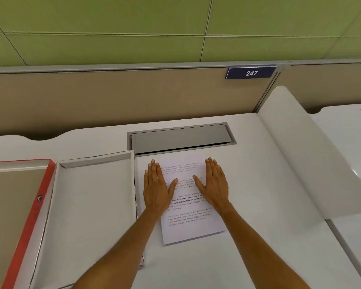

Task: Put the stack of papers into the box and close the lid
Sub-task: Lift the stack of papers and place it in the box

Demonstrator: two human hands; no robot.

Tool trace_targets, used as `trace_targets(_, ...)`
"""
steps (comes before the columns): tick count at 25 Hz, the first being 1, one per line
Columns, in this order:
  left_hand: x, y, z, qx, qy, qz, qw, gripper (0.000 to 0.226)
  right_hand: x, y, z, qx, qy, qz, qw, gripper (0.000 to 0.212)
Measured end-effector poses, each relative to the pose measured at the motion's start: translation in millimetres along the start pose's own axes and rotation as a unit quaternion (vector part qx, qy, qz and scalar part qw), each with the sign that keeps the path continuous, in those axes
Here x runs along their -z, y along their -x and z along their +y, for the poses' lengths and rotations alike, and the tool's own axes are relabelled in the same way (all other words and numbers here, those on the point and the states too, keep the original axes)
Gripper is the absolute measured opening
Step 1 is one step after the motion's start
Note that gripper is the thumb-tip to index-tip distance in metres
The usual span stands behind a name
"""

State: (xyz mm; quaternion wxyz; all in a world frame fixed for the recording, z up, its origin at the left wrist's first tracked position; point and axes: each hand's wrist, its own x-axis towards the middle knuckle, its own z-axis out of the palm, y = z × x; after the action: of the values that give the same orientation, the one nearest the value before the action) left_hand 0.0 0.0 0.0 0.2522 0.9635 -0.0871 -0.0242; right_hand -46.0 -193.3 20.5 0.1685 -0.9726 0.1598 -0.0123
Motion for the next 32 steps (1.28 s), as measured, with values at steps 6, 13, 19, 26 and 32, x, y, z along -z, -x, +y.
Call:
trace_targets(6, -10.8, 16.2, -1.5, 0.052, 0.030, -0.014, 0.998, 0.095, -15.5, 20.5, 0.8, -0.036, -0.023, -0.033, 0.999, 0.081)
trace_targets(13, -8.7, 22.6, 13.6, 0.147, 0.077, 0.002, 0.986, 0.105, -15.8, 26.9, -1.4, -0.108, -0.161, -0.048, 0.980, 0.091)
trace_targets(19, 9.8, 13.0, 38.7, 0.313, 0.054, -0.060, 0.946, 0.097, -7.3, 22.9, -14.1, -0.263, -0.161, 0.009, 0.951, 0.099)
trace_targets(26, 19.4, 3.0, 52.3, 0.410, 0.104, -0.138, 0.895, 0.093, 7.1, 6.2, -15.7, -0.326, -0.188, -0.086, 0.923, 0.080)
trace_targets(32, 27.9, -10.0, 44.5, 0.392, 0.094, -0.194, 0.894, 0.084, 15.4, -2.8, -9.3, -0.319, -0.176, -0.138, 0.921, 0.084)
